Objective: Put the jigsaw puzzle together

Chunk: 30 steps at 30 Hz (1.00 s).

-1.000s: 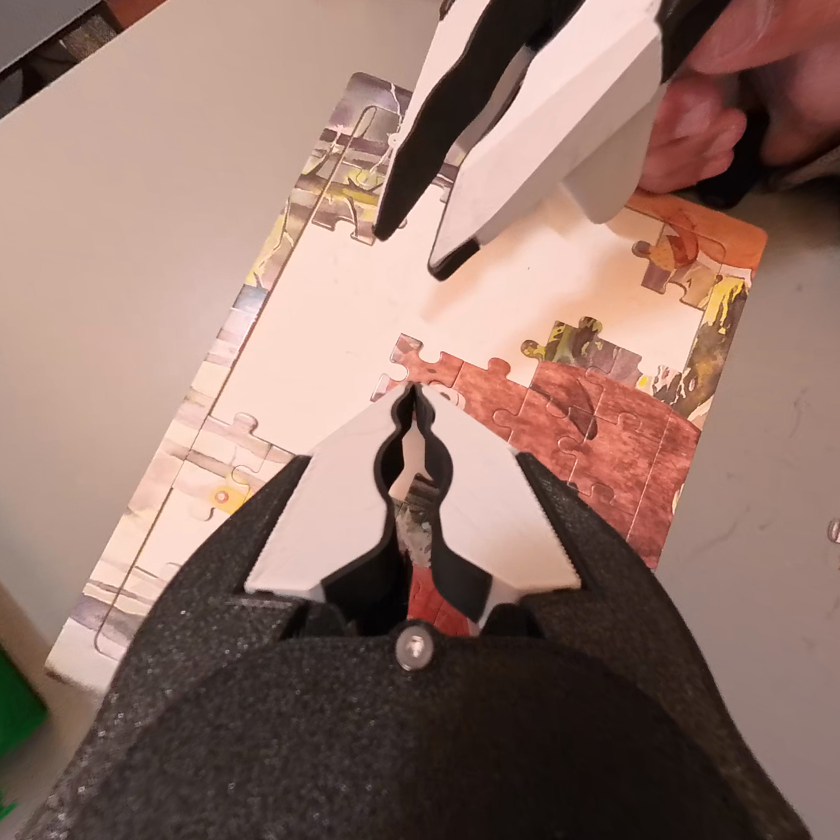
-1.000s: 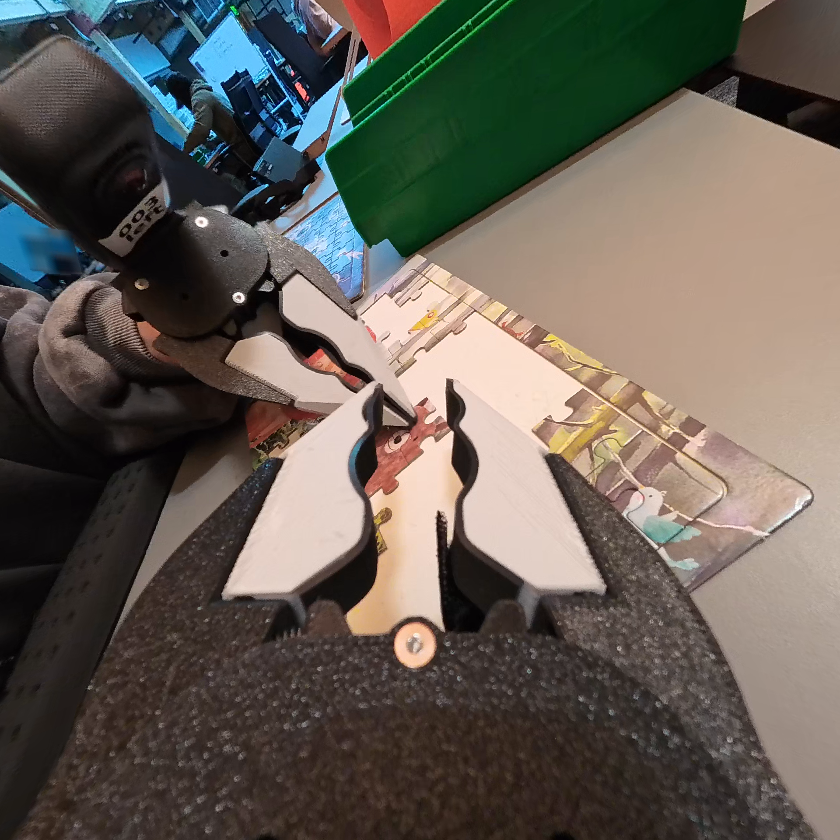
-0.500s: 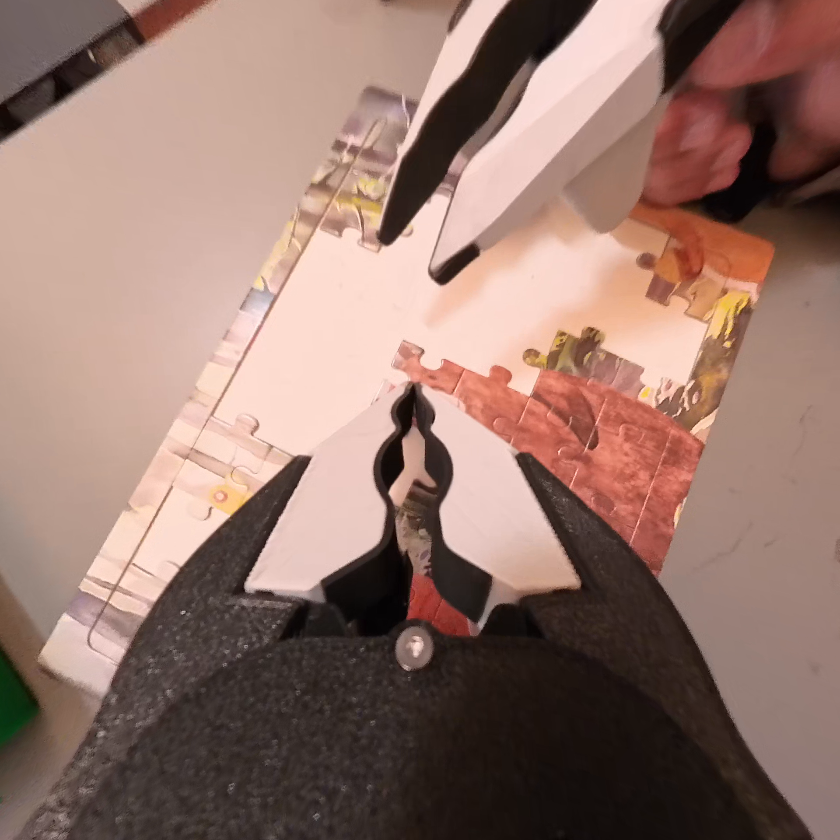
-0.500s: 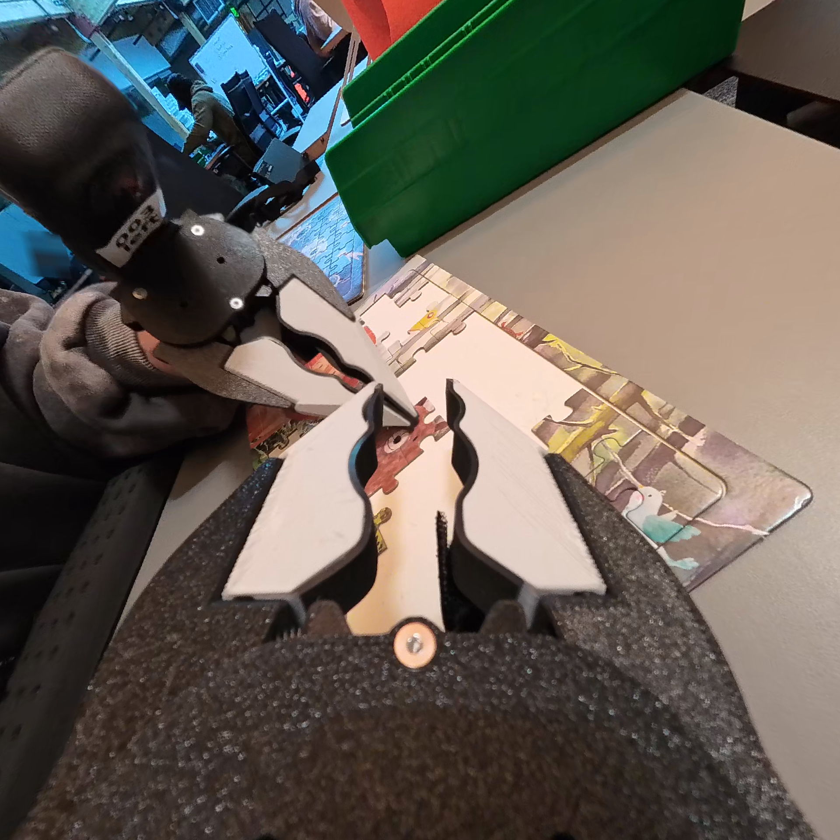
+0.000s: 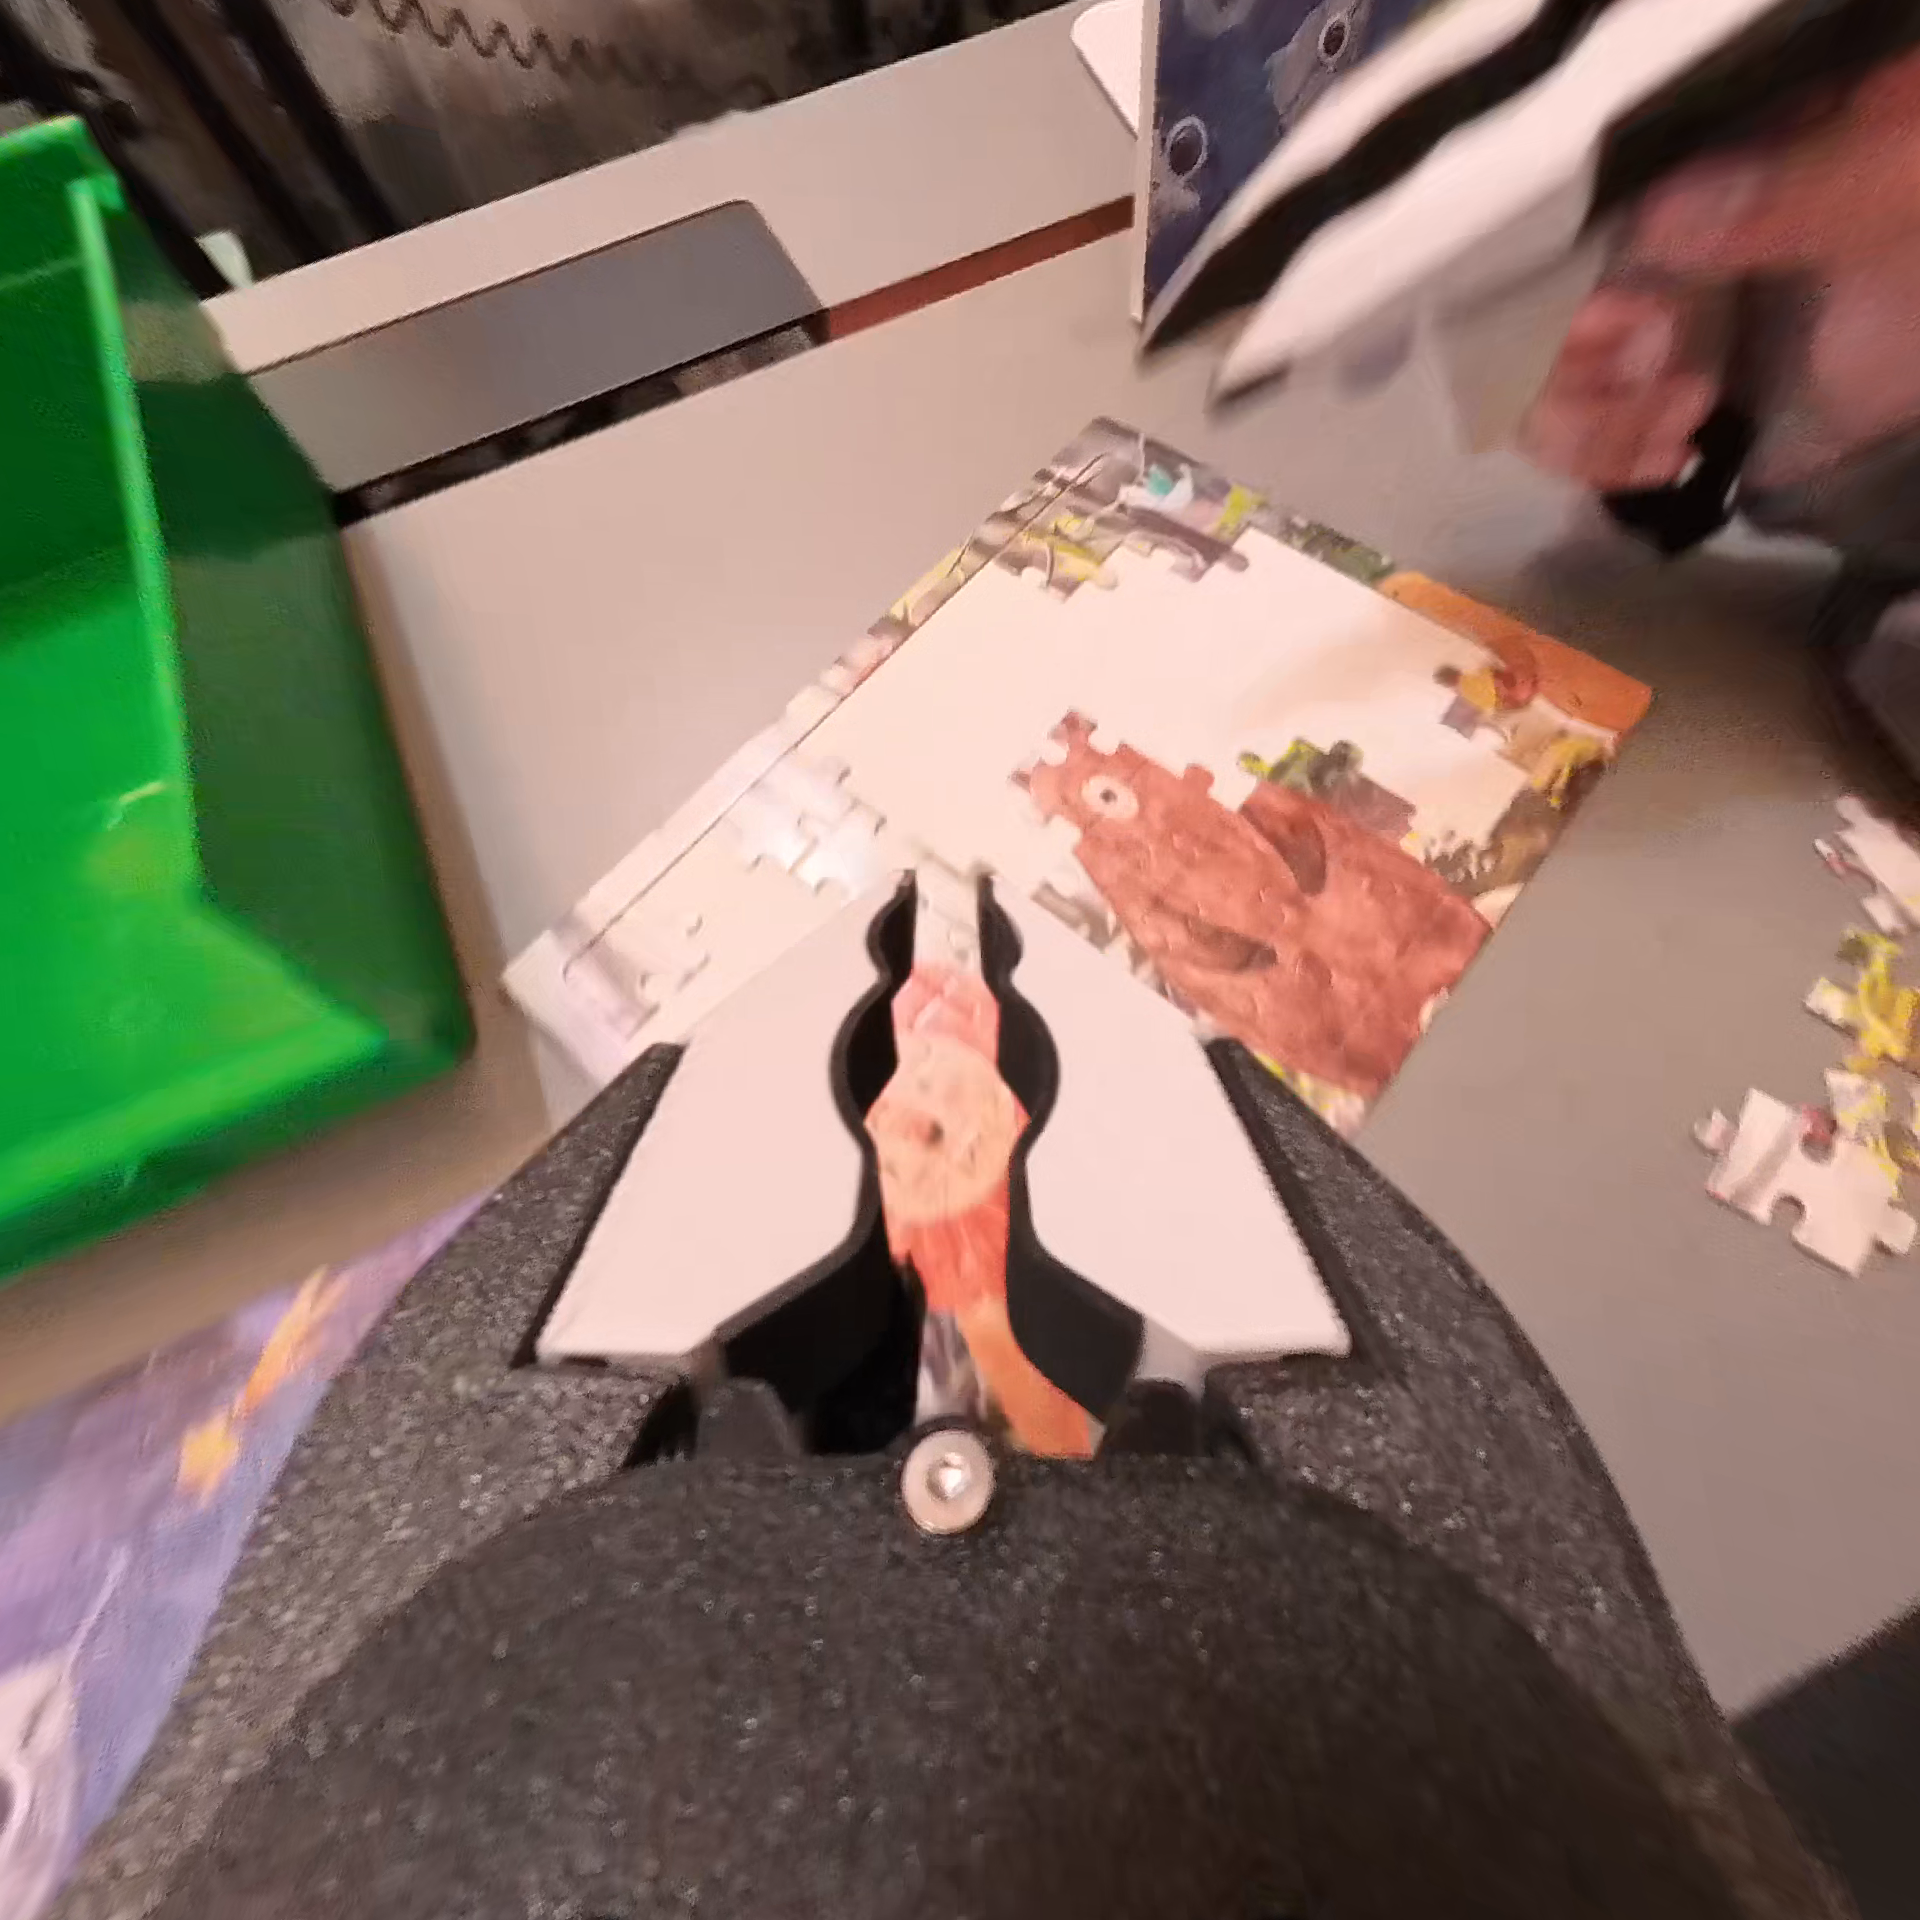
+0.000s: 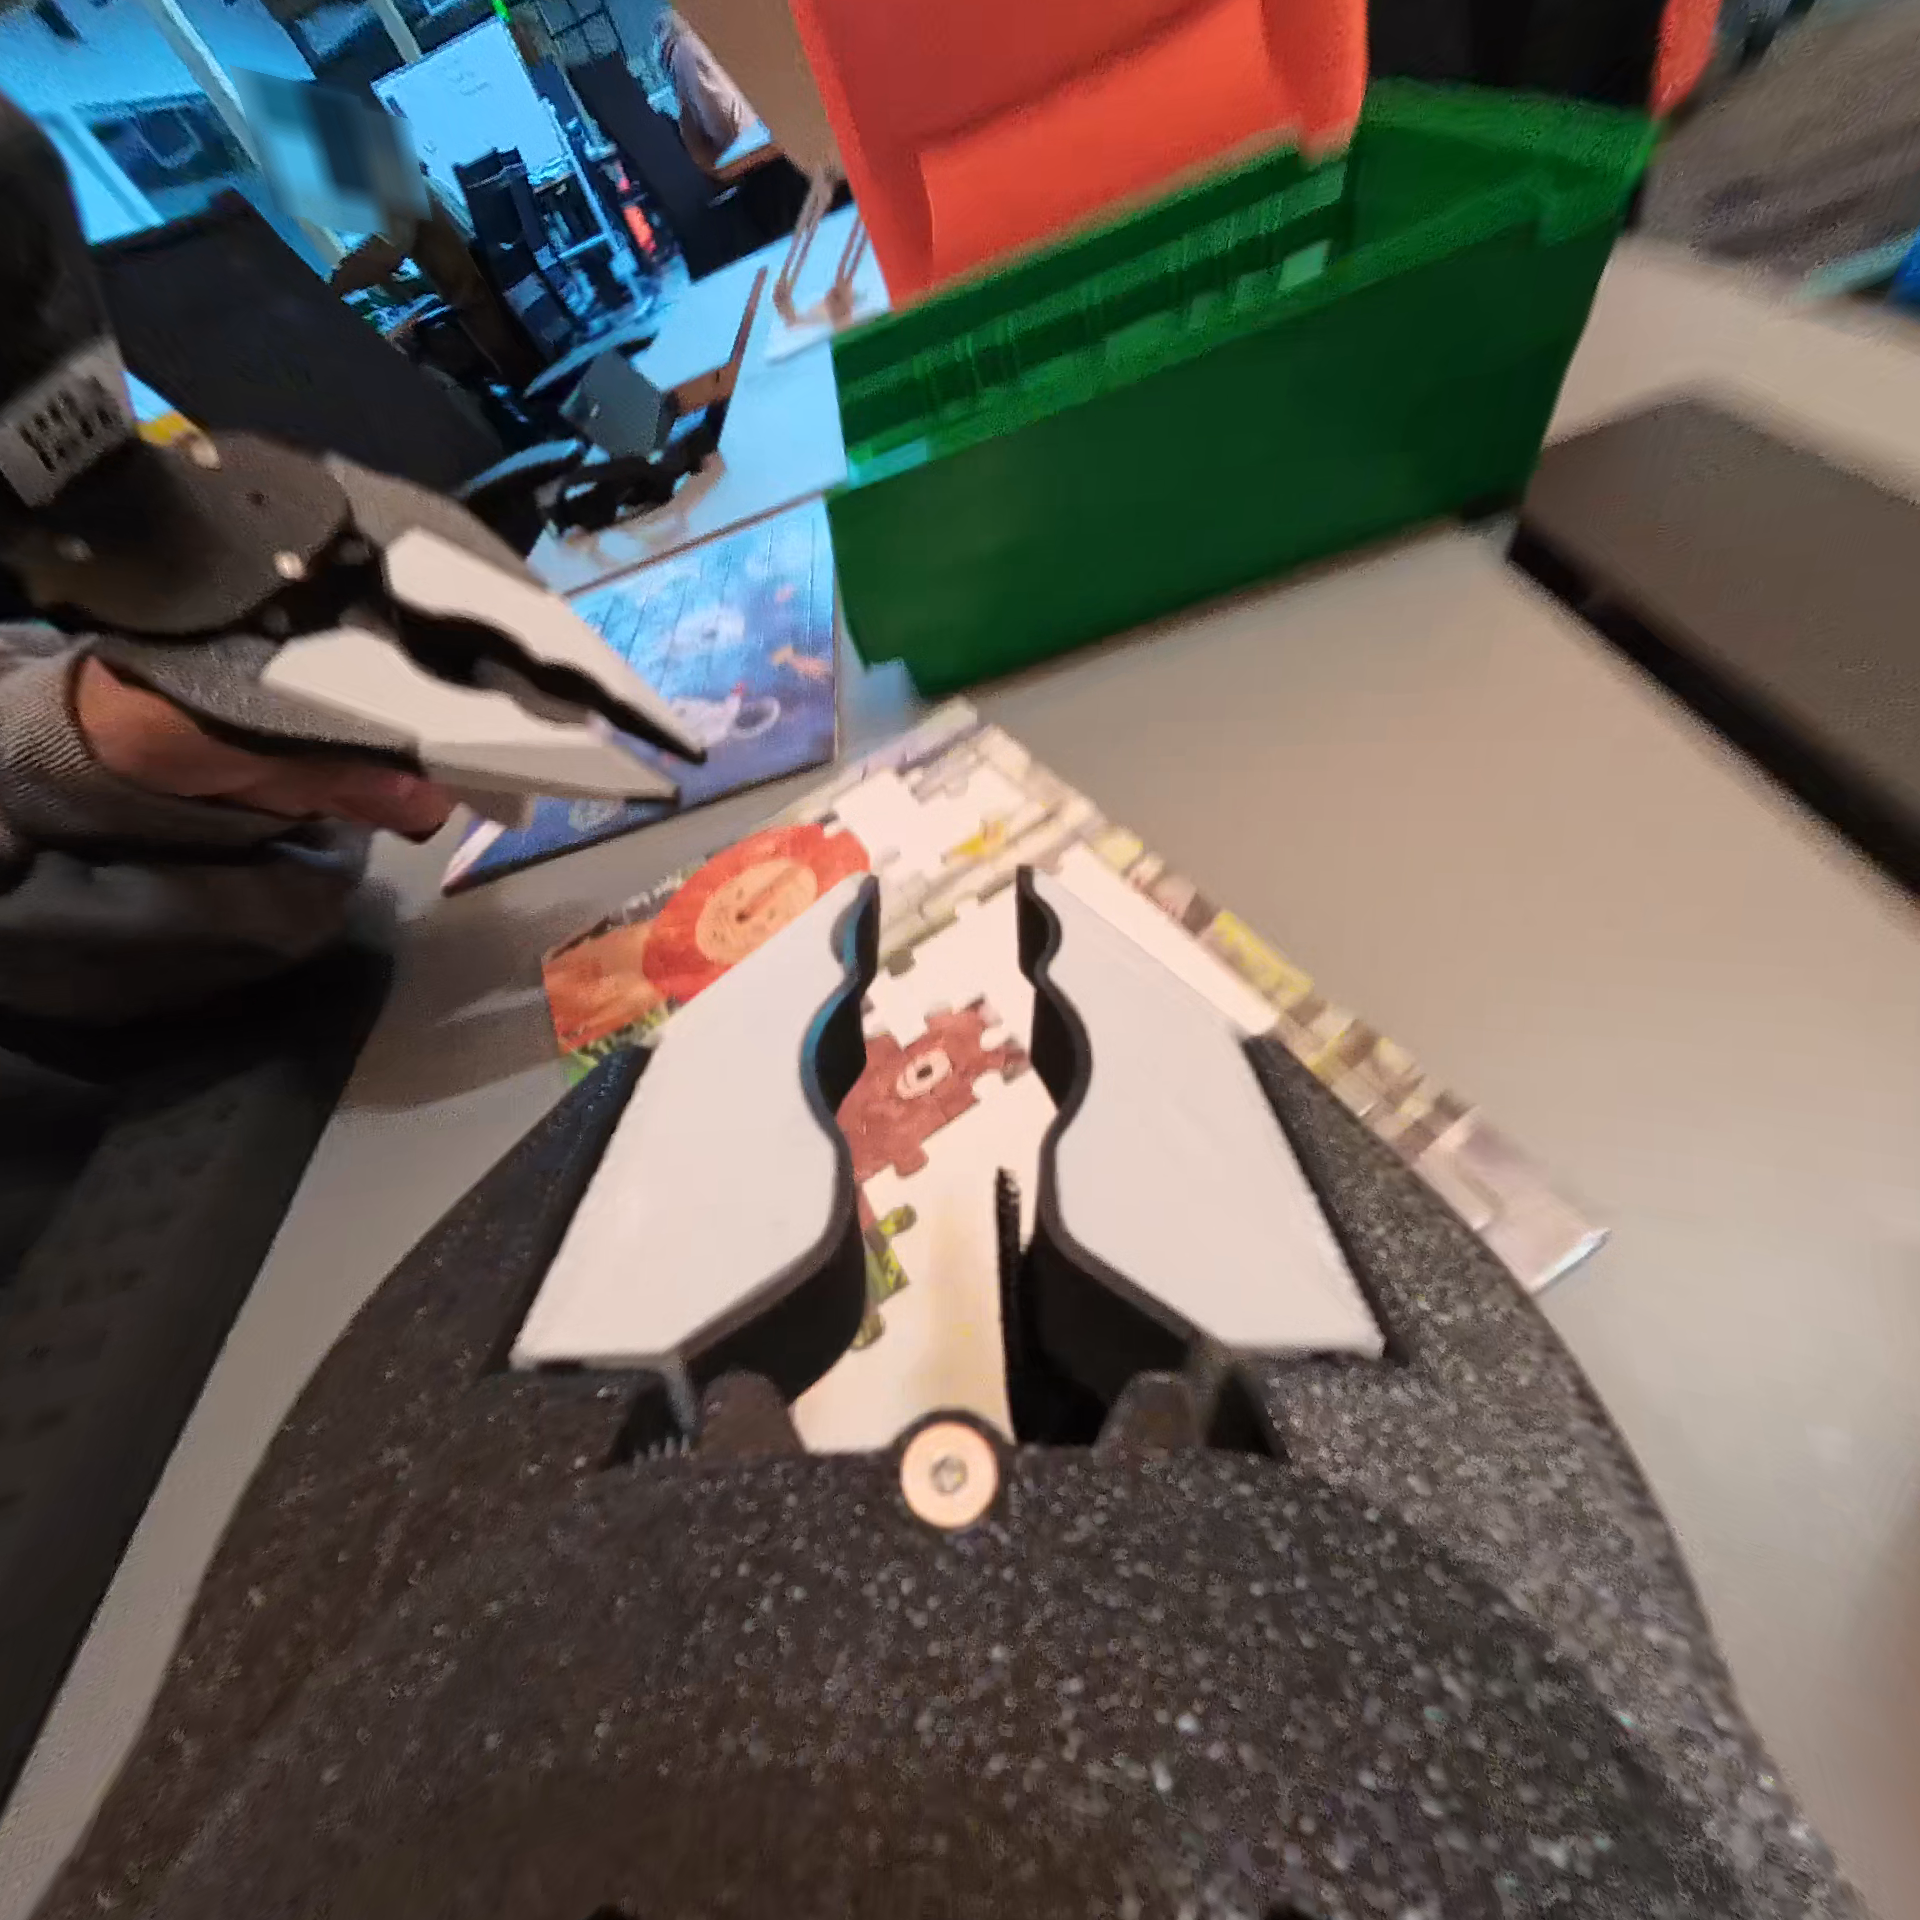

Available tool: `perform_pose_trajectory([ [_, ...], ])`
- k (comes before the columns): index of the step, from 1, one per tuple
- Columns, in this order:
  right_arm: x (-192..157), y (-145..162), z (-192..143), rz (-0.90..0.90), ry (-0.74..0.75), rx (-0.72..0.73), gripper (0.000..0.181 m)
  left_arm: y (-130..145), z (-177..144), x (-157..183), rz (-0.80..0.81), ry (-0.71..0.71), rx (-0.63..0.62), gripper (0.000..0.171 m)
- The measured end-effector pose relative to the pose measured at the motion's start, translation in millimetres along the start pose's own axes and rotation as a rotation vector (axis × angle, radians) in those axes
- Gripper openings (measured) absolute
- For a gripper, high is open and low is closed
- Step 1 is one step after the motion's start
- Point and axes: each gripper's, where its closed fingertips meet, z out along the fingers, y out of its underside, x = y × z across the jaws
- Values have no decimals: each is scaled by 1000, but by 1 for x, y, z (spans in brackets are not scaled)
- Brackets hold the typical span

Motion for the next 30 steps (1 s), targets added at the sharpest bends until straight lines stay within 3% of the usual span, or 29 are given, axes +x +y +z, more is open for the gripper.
perform_pose_trajectory([
  [4, -33, -73, -54, -287, 165, 43, 34, 15, -42, 20, -55, -13, 86, 29],
  [7, -55, -96, -100, -390, 386, -81, 44, 15, -53, 36, -69, -6, 186, 35],
  [11, -100, -30, -148, -178, 485, -337, 51, 16, -59, 56, -104, 26, 292, 32],
  [15, -125, 88, -218, 6, 701, -531, 49, 19, -72, 73, -96, 33, 379, 29],
  [17, -143, 140, -252, 151, 764, -507, 46, 17, -78, 77, -18, 0, 393, 29],
  [20, -167, 191, -296, 348, 837, -324, 40, 22, -79, 79, 34, -45, 362, 29],
  [23, -179, 211, -325, 395, 931, -149, 39, 31, -71, 80, 25, -53, 286, 28],
  [25, -181, 214, -333, 376, 967, -137, 39, 33, -64, 82, 19, -41, 247, 29],
  [27, -176, 205, -336, 354, 994, -118, 44, 31, -58, 82, 25, -44, 242, 29],
  [30, -148, 187, -316, 354, 910, -124, 47, 33, -46, 88, 57, -41, 211, 28],
])
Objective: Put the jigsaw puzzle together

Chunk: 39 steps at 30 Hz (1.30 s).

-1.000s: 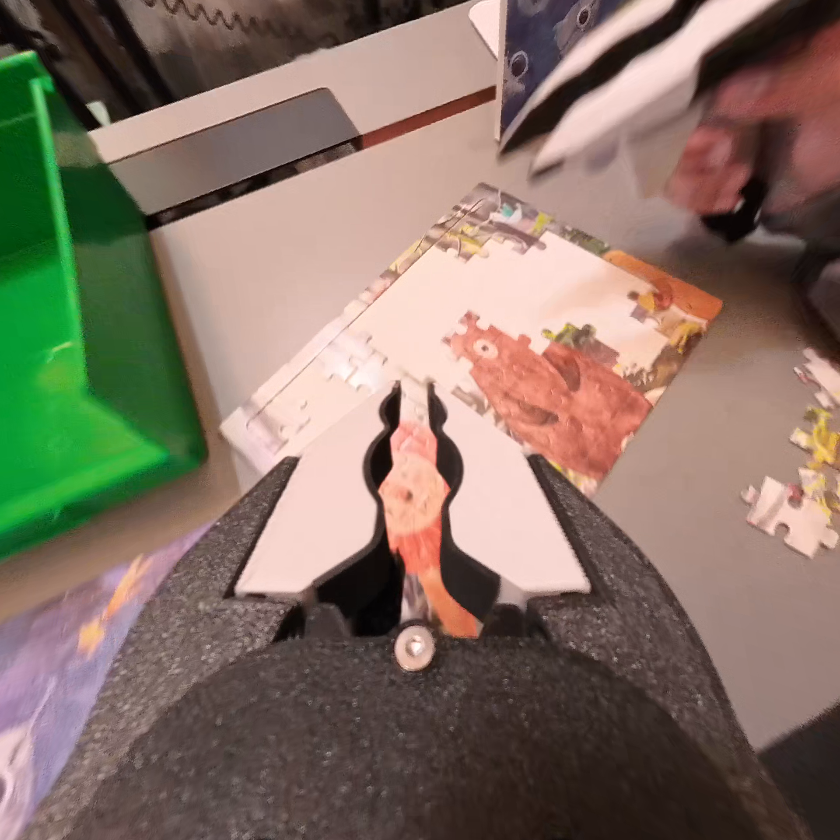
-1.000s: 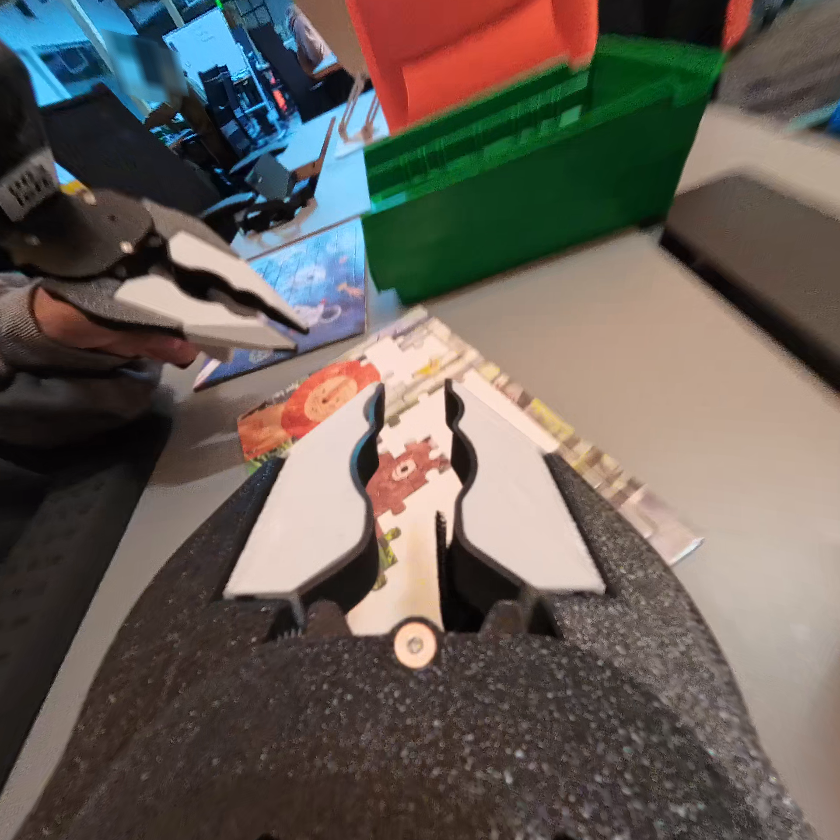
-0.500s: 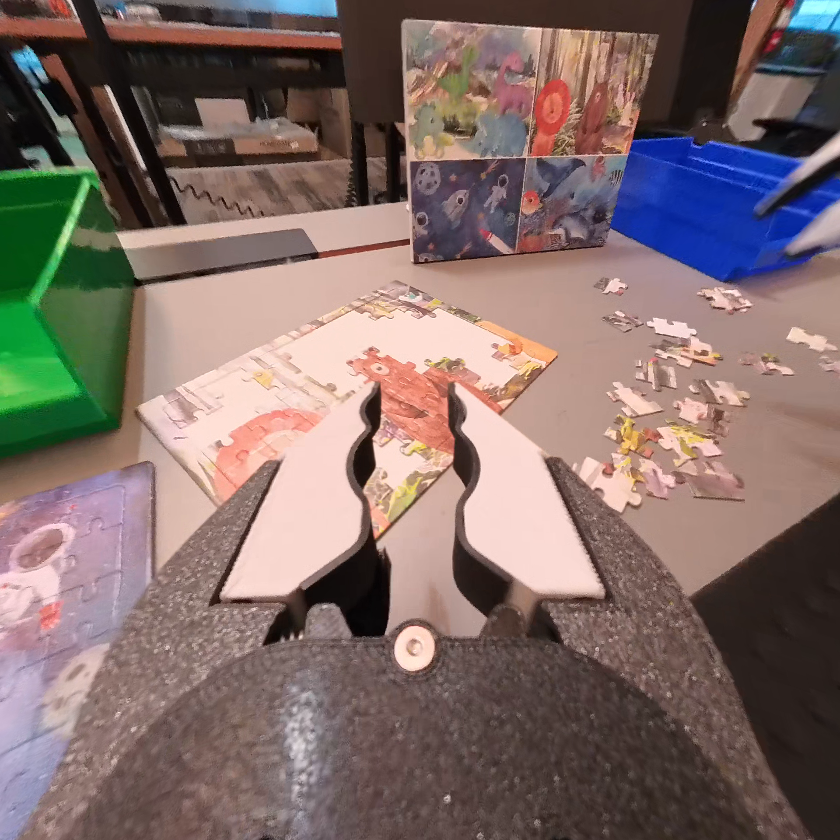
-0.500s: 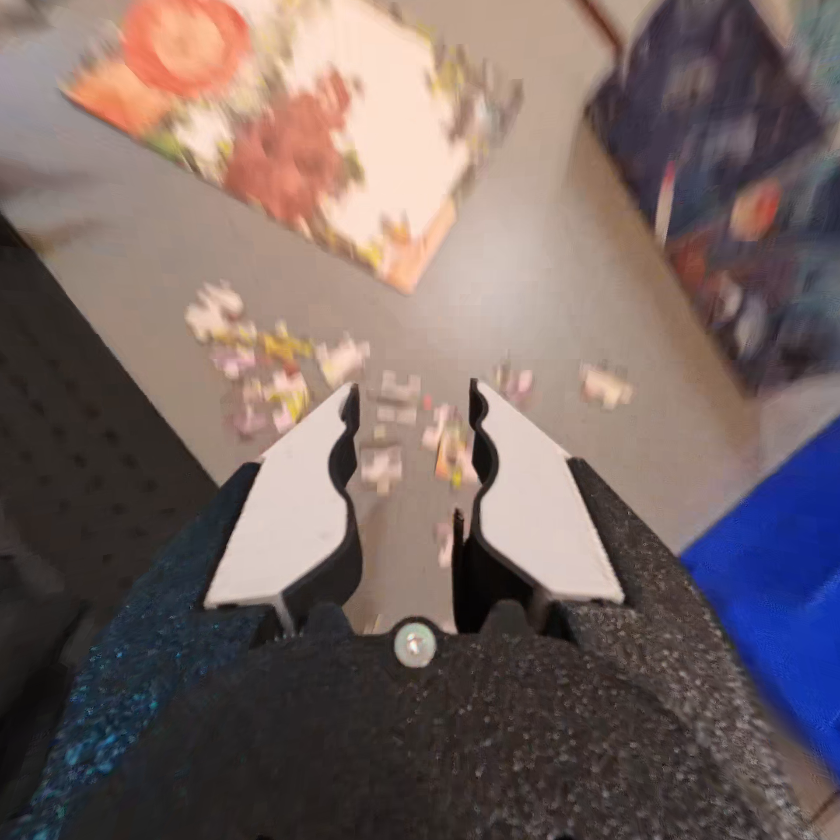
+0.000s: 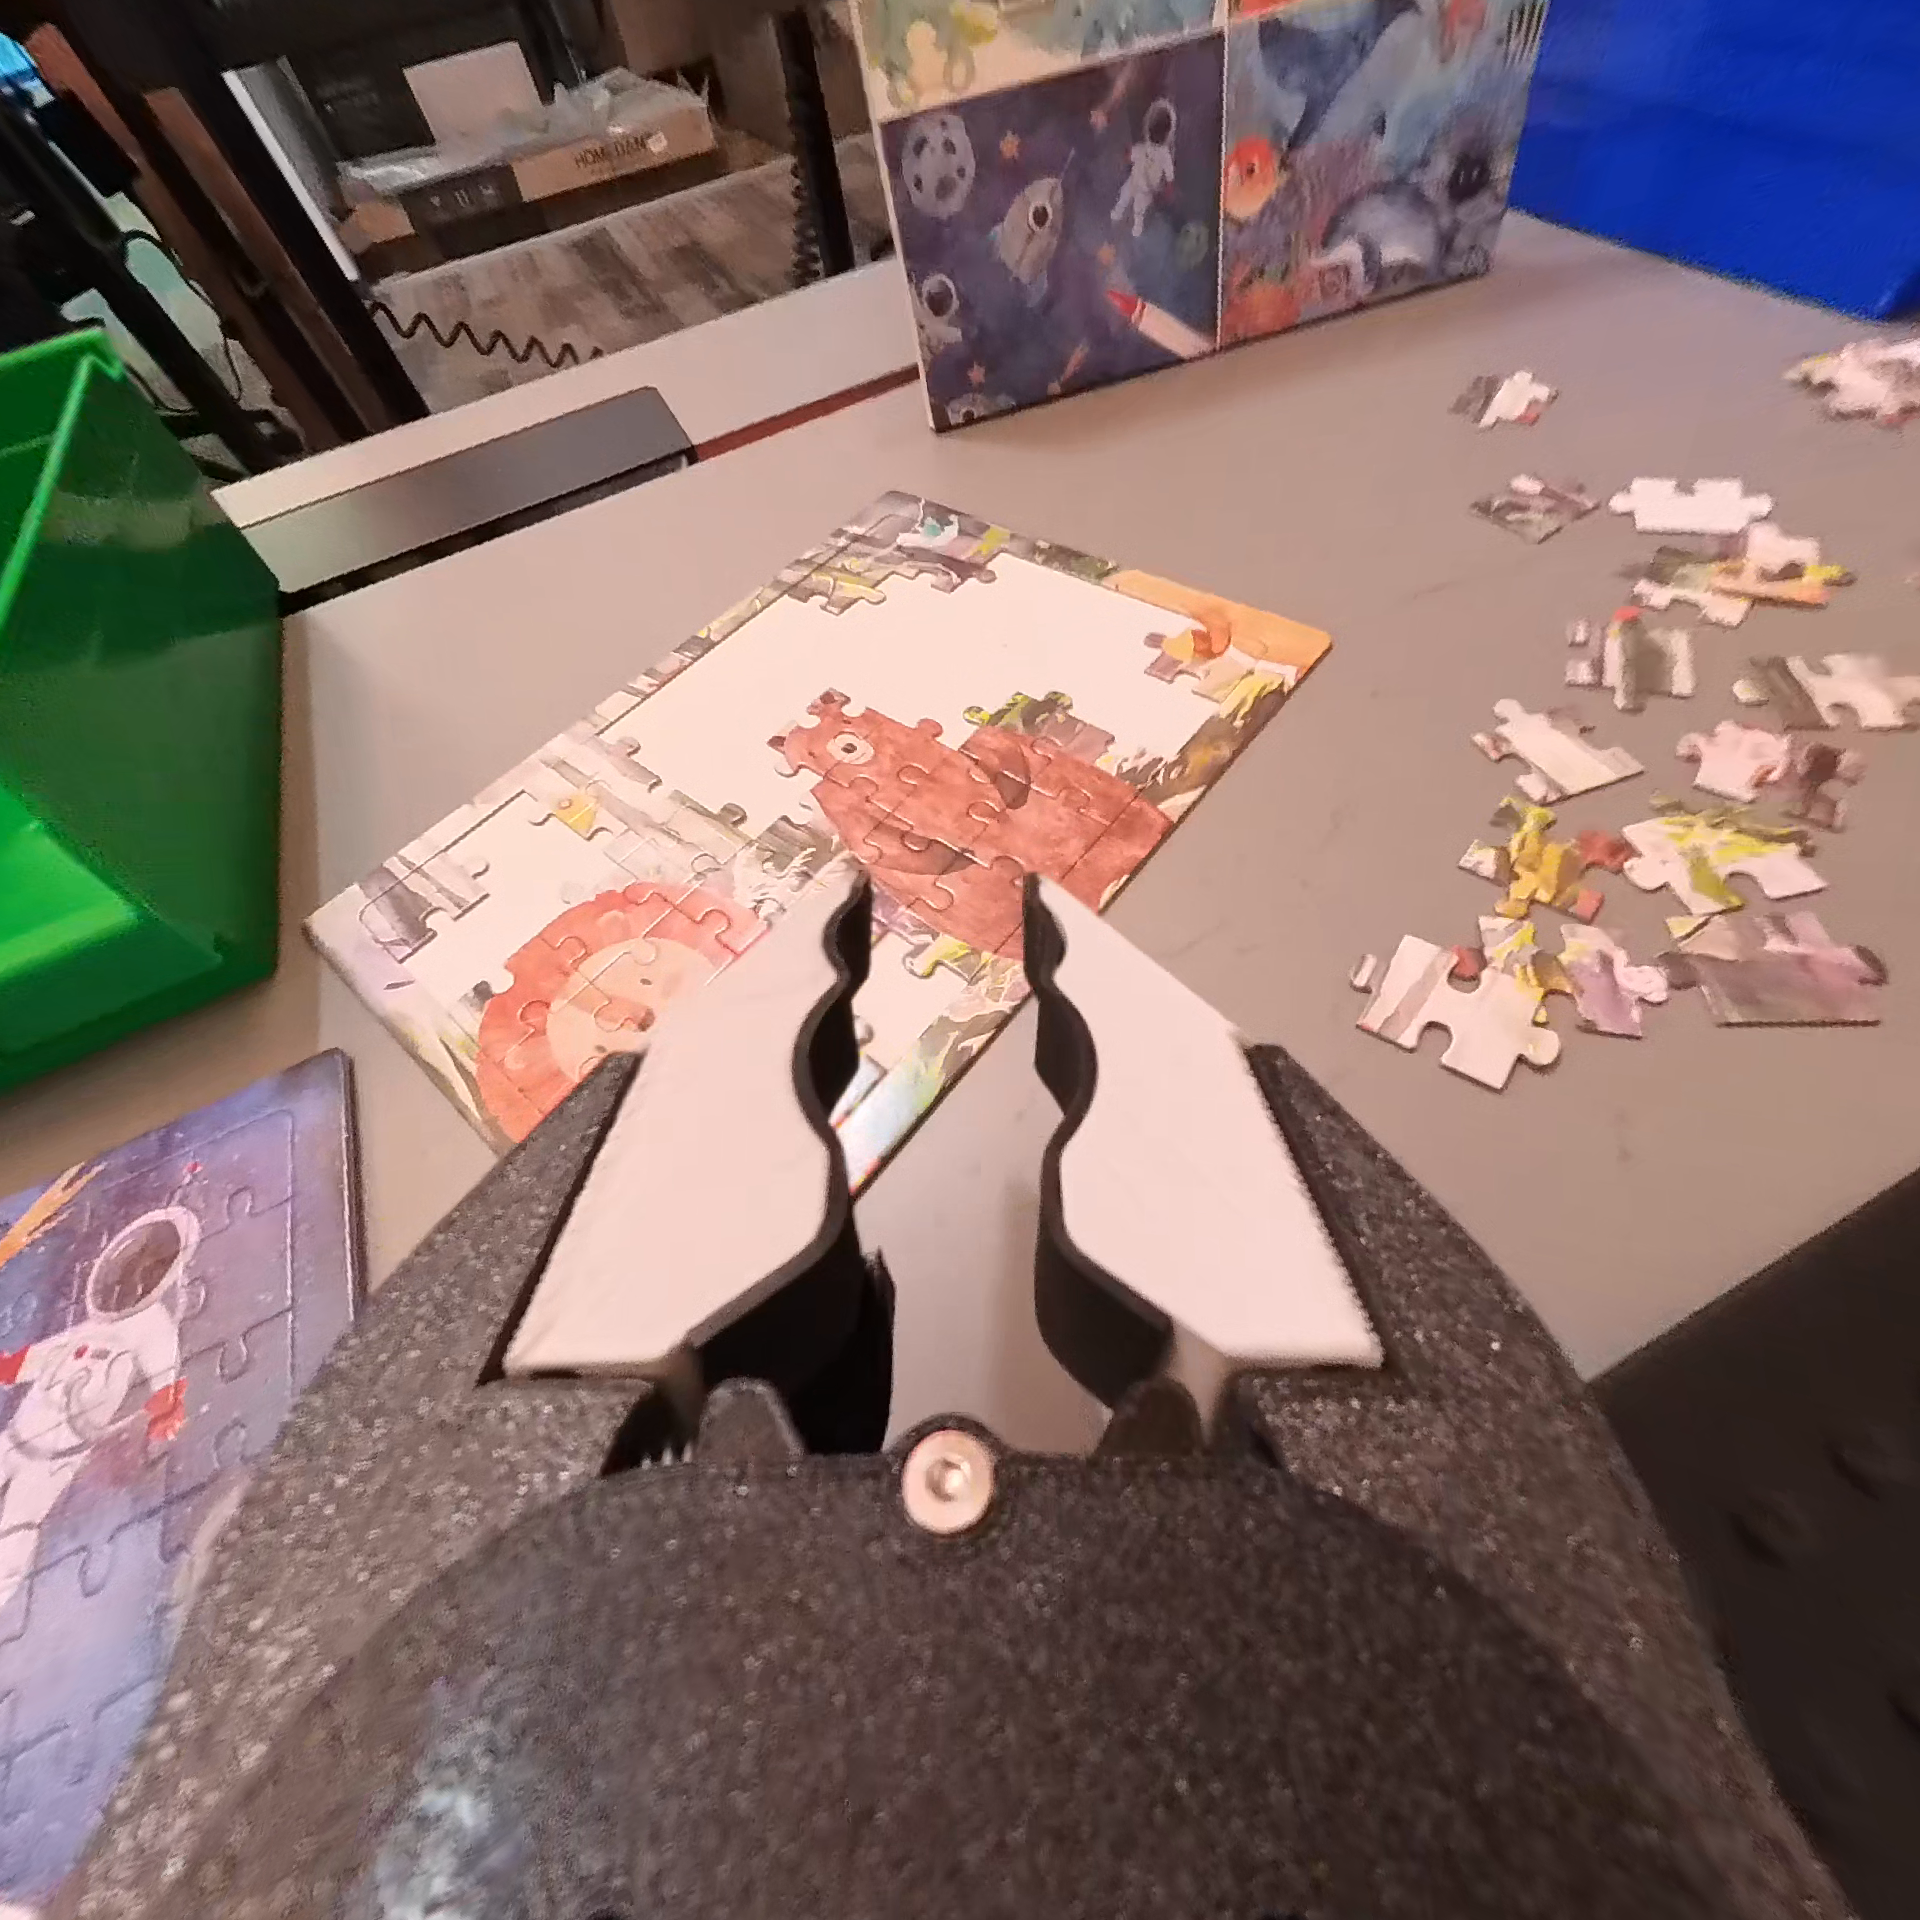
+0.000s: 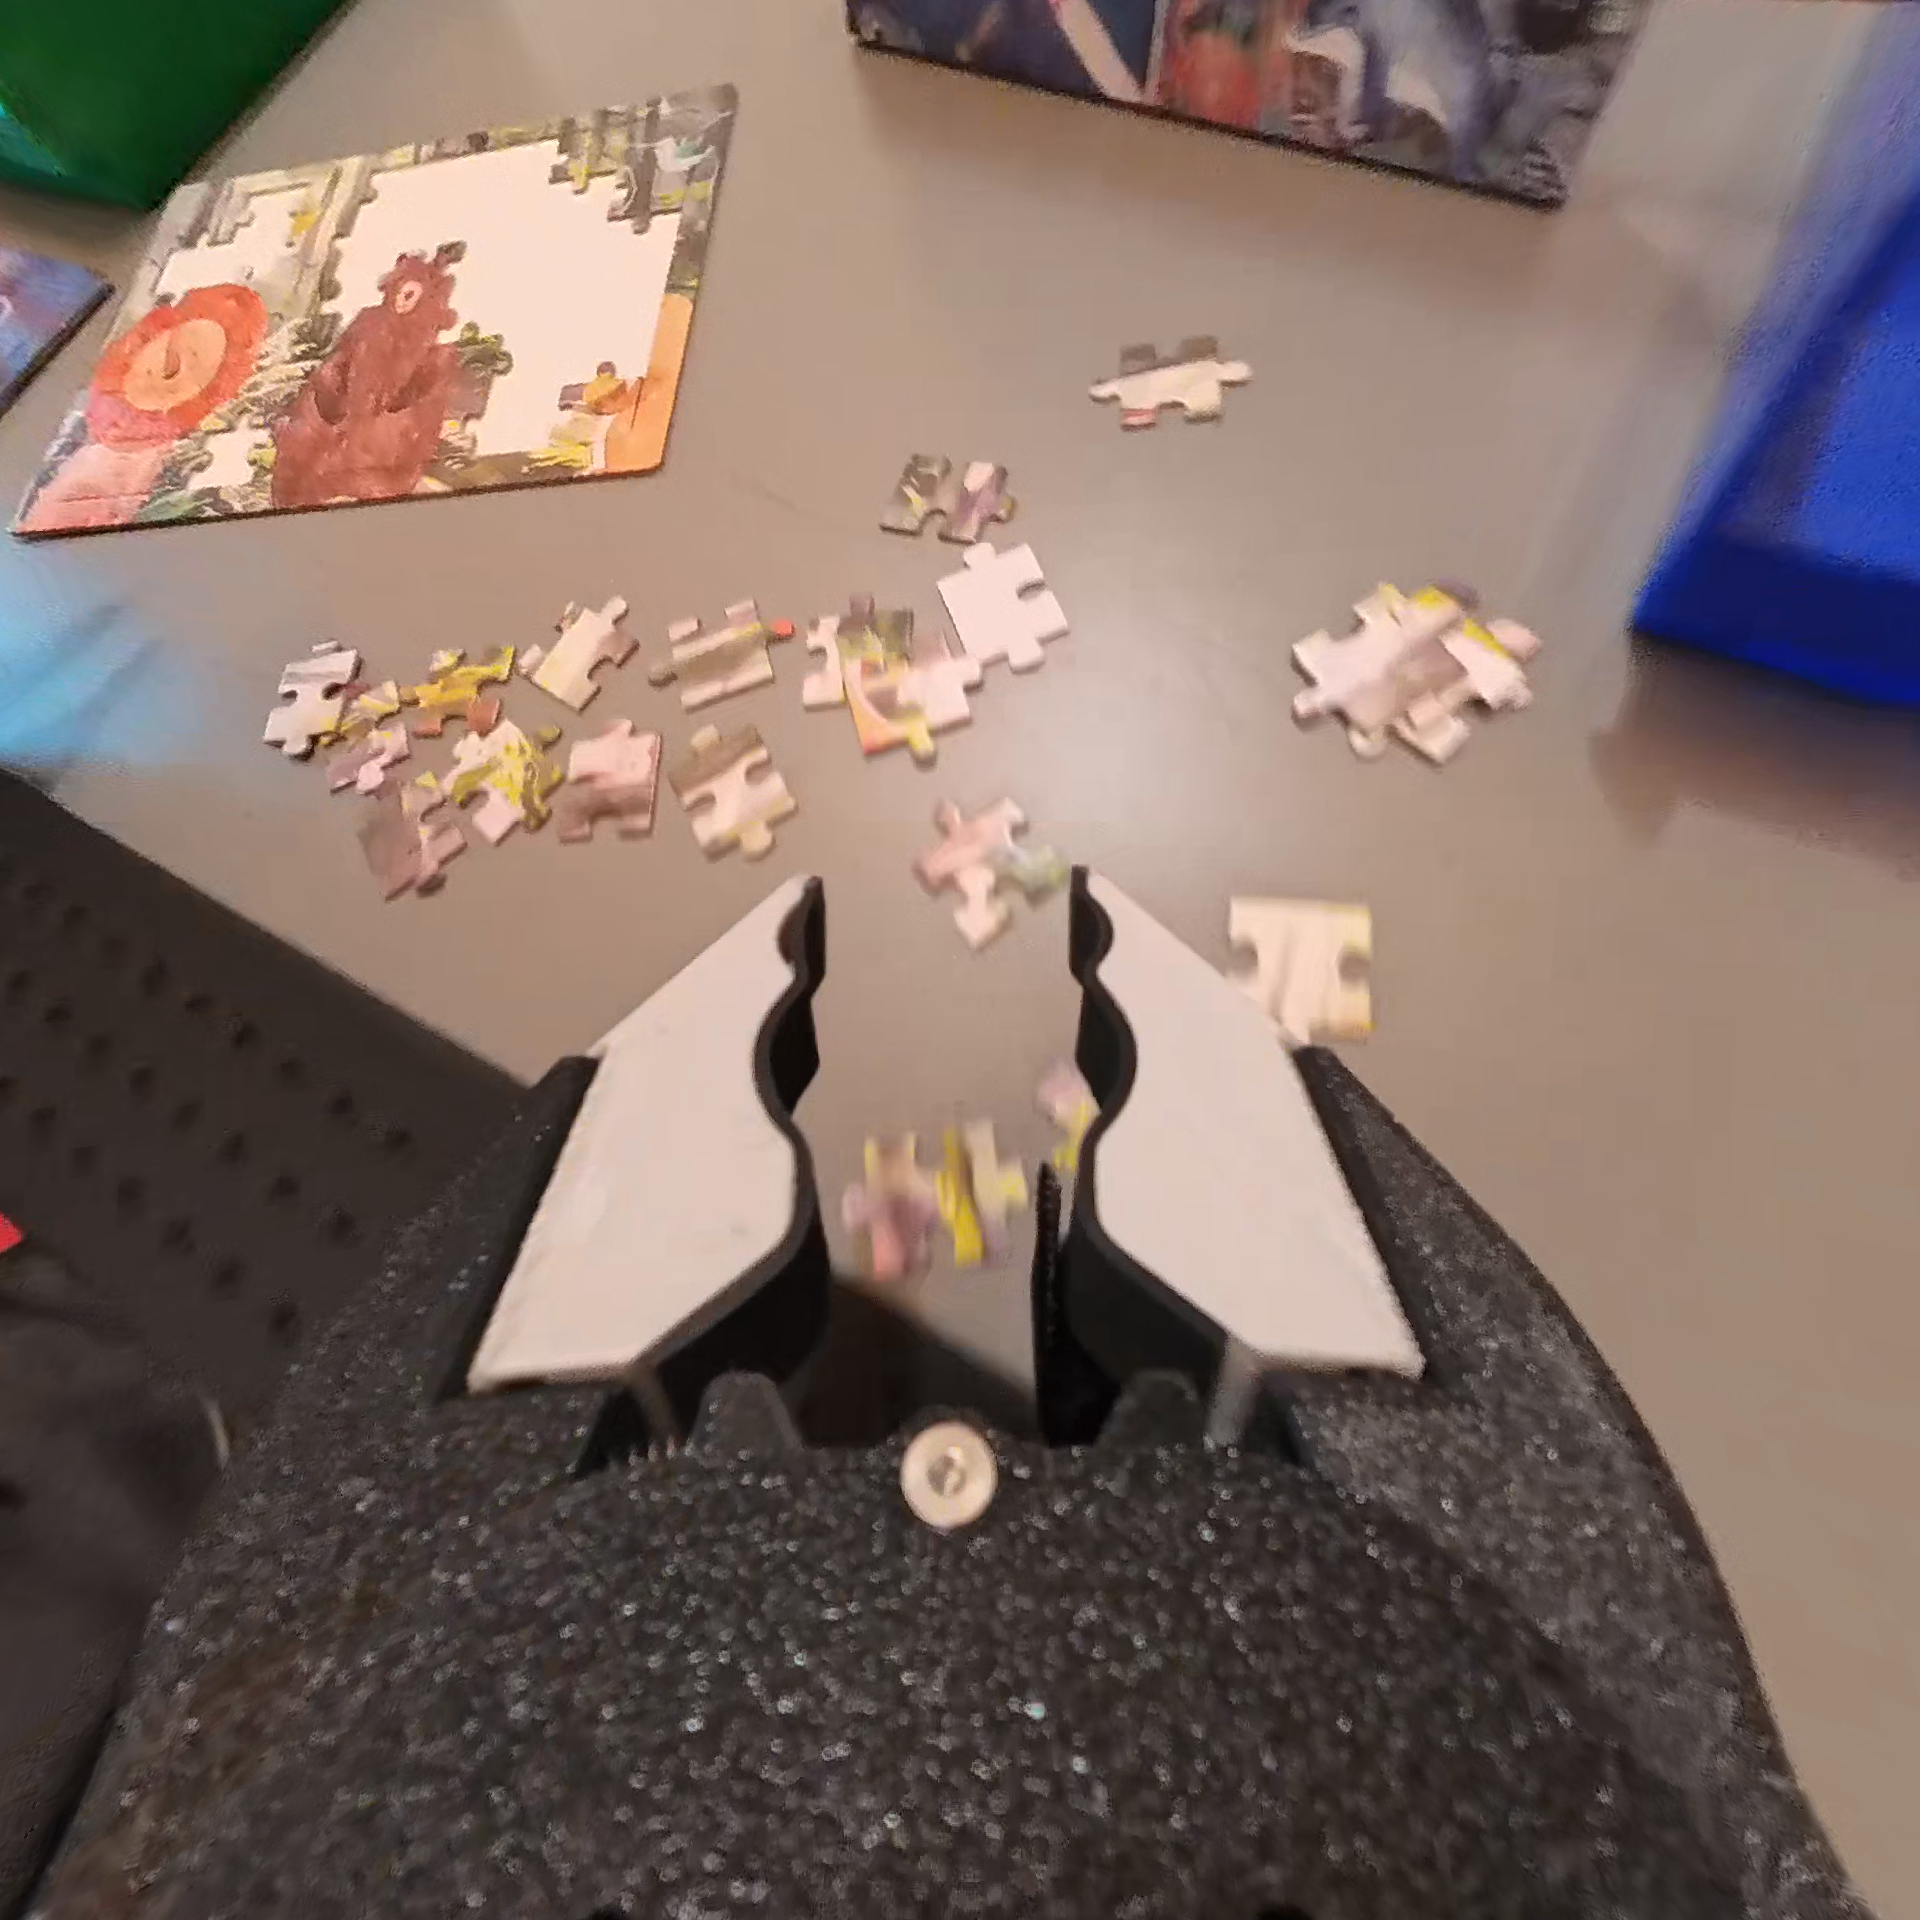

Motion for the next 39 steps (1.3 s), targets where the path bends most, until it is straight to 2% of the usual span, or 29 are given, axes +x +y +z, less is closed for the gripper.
perform_pose_trajectory([
  [5, 1, -40, 86, -129, -63, -144, 46, -6, 16, 14, 99, -2, 7, 28],
  [9, 5, -42, 114, -218, -63, -219, 40, -13, 22, 32, 130, 57, 55, 28],
  [14, 16, -26, 125, -289, -61, -355, 42, -9, 26, 38, 105, 116, 57, 28],
  [16, 14, -24, 128, -292, -87, -369, 39, -10, 24, 36, 70, 131, 70, 28],
  [20, 18, -24, 130, -331, -80, -401, 31, -9, 25, 35, 29, 152, 70, 28],
  [22, 21, -25, 129, -341, -87, -420, 20, -9, 26, 34, 23, 152, 66, 28],
  [26, 20, -26, 129, -309, -132, -407, 20, -9, 25, 34, 23, 155, 69, 28],
  [29, 10, -35, 127, -249, -201, -328, 20, -9, 25, 34, 18, 159, 73, 28],
  [32, -29, -61, 116, -189, -381, -172, 20, -13, 23, 39, -3, 203, 90, 28],
  [34, -77, -90, 102, -104, -621, -20, 20, -22, 16, 53, -42, 319, 138, 31],
  [36, -130, -116, 82, 9, -921, 100, 20, -38, 7, 69, -101, 448, 196, 35],
  [39, -179, -148, 65, 185, -1264, 221, 20, -67, -2, 86, -197, 586, 262, 48],
])
